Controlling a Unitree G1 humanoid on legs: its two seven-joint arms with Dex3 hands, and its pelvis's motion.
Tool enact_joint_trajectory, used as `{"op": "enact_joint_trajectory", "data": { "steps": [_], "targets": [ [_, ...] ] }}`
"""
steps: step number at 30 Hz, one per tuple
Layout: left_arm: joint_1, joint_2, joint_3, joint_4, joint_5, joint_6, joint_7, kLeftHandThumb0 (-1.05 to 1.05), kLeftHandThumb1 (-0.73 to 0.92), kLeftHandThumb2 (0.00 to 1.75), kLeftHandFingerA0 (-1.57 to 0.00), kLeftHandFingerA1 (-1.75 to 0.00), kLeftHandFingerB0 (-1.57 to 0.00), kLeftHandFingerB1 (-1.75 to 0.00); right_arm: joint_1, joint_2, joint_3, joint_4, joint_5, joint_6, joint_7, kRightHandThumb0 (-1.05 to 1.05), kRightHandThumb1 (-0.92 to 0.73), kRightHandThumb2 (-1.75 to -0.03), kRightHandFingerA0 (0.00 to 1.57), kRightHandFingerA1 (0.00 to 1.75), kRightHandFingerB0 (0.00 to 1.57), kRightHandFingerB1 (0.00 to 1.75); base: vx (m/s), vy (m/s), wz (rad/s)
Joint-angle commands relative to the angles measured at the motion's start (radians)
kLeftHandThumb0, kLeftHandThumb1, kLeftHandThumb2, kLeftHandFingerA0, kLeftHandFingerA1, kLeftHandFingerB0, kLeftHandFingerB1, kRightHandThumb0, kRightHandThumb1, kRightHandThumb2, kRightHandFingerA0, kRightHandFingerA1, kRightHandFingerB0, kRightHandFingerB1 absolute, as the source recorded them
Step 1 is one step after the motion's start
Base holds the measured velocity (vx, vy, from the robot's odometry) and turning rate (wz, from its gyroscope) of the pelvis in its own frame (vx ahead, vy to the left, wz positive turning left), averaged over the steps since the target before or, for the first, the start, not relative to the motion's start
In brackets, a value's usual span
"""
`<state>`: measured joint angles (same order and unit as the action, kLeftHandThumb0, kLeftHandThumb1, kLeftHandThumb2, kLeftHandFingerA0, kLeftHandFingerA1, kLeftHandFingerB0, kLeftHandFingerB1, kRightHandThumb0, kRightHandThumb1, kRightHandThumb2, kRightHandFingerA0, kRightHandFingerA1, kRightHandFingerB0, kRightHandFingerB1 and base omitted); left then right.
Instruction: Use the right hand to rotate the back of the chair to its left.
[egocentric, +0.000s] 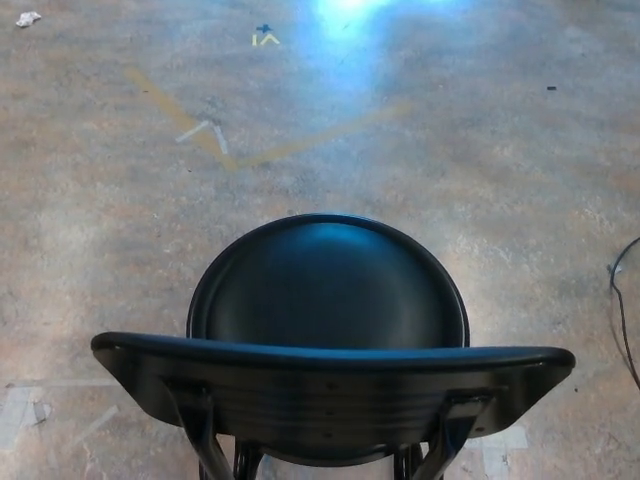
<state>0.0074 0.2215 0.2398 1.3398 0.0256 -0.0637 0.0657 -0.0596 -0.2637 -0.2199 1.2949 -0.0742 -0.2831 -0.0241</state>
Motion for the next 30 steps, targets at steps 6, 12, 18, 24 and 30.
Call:
{"op": "enact_joint_trajectory", "data": {
  "steps": [6,12,18,24,30],
  "targets": [
    [-0.01,0.004,0.015,0.013,0.0,-0.017,0.021,-0.44,0.8,0.64,-0.69,-0.49,-0.66,-0.47,-0.058,-0.032,-0.007,-0.047,0.021,-0.213,0.038,-0.87,-0.6,-0.99,0.0,0.11,0.0,0.08,0.0,0.0,0.0],
    [-0.013,0.001,0.009,0.013,0.007,-0.022,0.021,-0.46,0.81,0.64,-0.69,-0.48,-0.65,-0.46,-0.078,-0.051,0.045,-0.179,0.021,-0.358,0.148,-0.91,-0.56,-0.88,0.0,0.0,0.0,0.0,0.0,0.0,0.0],
    [-0.022,0.005,0.021,0.013,-0.003,-0.02,0.016,-0.43,0.67,1.05,-0.61,-0.65,-0.53,-0.6,-0.043,-0.063,0.167,-0.412,-0.076,-0.361,0.13,-0.98,-0.56,-0.92,0.0,0.0,0.0,0.0,0.0,0.0,0.0],
    [-0.025,0.007,0.014,0.017,0.008,-0.022,0.014,-0.43,0.67,1.05,-0.63,-0.66,-0.5,-0.59,-0.004,-0.072,0.268,-0.576,-0.151,-0.327,0.082,-0.99,-0.71,-0.65,0.0,0.0,0.0,0.0,0.0,0.0,0.0],
    [-0.028,0.007,0.017,0.016,0.006,-0.022,0.019,-0.42,0.67,1.04,-0.63,-0.66,-0.54,-0.6,0.023,-0.084,0.324,-0.714,-0.185,-0.273,0.091,-1.0,-0.72,-0.65,0.0,0.0,0.0,0.0,0.0,0.0,0.0]
  ]
}}
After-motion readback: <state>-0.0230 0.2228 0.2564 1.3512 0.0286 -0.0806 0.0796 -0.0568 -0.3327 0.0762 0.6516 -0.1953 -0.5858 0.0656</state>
